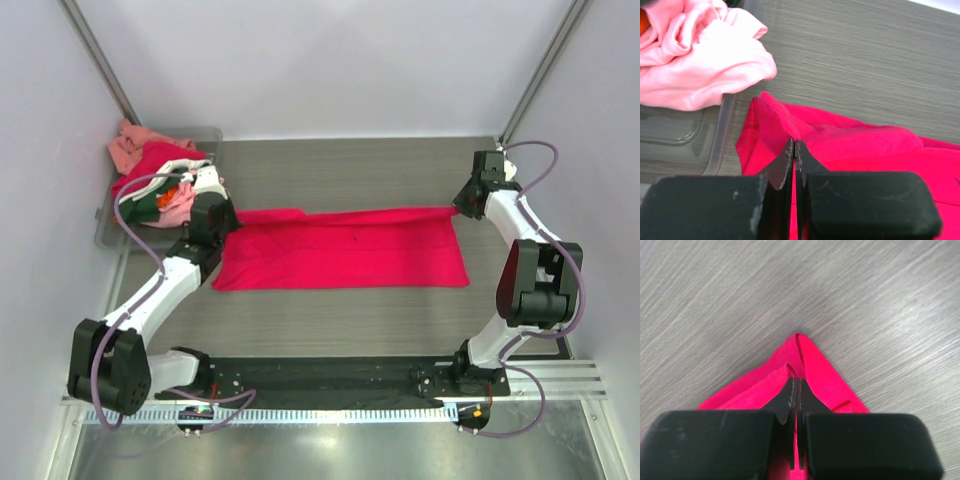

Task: Fold and stack the t-shirts
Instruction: Fold the tshirt

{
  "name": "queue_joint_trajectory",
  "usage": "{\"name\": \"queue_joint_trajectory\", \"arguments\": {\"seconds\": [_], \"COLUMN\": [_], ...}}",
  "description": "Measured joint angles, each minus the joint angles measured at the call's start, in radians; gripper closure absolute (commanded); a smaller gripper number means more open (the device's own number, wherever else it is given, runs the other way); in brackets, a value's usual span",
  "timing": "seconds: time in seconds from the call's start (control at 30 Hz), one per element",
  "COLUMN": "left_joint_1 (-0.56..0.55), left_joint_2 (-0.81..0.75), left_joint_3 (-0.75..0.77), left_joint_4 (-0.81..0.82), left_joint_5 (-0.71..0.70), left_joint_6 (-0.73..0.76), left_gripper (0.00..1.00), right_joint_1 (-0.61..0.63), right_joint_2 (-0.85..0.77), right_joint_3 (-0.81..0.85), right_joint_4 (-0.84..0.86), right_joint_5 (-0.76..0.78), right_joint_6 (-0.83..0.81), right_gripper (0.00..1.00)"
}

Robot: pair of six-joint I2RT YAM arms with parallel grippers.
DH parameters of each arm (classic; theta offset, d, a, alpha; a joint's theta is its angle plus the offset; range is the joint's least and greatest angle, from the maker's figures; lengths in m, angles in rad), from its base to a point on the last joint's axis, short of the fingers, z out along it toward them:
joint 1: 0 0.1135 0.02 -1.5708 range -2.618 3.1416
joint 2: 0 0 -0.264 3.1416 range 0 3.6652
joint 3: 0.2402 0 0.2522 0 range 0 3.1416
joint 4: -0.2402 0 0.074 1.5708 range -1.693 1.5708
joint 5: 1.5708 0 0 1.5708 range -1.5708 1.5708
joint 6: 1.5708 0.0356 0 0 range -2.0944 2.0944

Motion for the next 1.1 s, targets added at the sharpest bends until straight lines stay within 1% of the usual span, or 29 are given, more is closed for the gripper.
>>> {"name": "queue_joint_trajectory", "arguments": {"seconds": [0.27, 0.43, 0.73, 0.77, 0.8, 0.83, 0.87, 0.9, 0.93, 0.97, 1.0, 1.07, 1.1], "left_joint_1": [-0.026, -0.043, -0.063, -0.064, -0.065, -0.065, -0.066, -0.068, -0.071, -0.073, -0.080, -0.092, -0.097], "left_joint_2": [-0.115, -0.157, -0.261, -0.279, -0.299, -0.318, -0.341, -0.367, -0.392, -0.418, -0.457, -0.533, -0.575], "left_joint_3": [-0.053, -0.088, -0.216, -0.233, -0.253, -0.272, -0.294, -0.320, -0.342, -0.363, -0.386, -0.412, -0.418], "left_joint_4": [-0.002, -0.006, -0.078, -0.085, -0.095, -0.106, -0.113, -0.127, -0.141, -0.154, -0.175, -0.213, -0.231], "left_joint_5": [-0.037, -0.053, -0.077, -0.079, -0.080, -0.080, -0.079, -0.077, -0.077, -0.074, -0.073, -0.068, -0.066], "left_joint_6": [-0.017, -0.024, -0.093, -0.105, -0.122, -0.135, -0.152, -0.171, -0.182, -0.198, -0.220, -0.250, -0.261], "left_gripper": [1.00, 1.00, 1.00, 1.00, 0.99, 0.99, 0.94, 0.84, 0.68, 0.41, 0.37, 0.32, 0.31], "right_joint_1": [-0.001, -0.001, -0.001, -0.001, -0.002, -0.002, -0.002, -0.002, -0.002, -0.003, -0.004, -0.005, -0.005], "right_joint_2": [-0.012, -0.038, -0.109, -0.127, -0.145, -0.162, -0.180, -0.196, -0.211, -0.225, -0.239, -0.277, -0.303], "right_joint_3": [-0.034, -0.055, -0.181, -0.211, -0.241, -0.272, -0.304, -0.335, -0.362, -0.389, -0.412, -0.455, -0.476], "right_joint_4": [0.001, 0.009, 0.056, 0.072, 0.089, 0.102, 0.122, 0.137, 0.146, 0.158, 0.166, 0.182, 0.195], "right_joint_5": [0.013, 0.021, 0.052, 0.057, 0.060, 0.065, 0.071, 0.080, 0.090, 0.102, 0.116, 0.140, 0.147], "right_joint_6": [0.008, 0.014, 0.061, 0.071, 0.084, 0.099, 0.114, 0.129, 0.147, 0.161, 0.172, 0.200, 0.205], "right_gripper": [0.99, 0.99, 0.99, 0.96, 0.89, 0.84, 0.79, 0.65, 0.62, 0.56, 0.42, 0.38, 0.37]}}
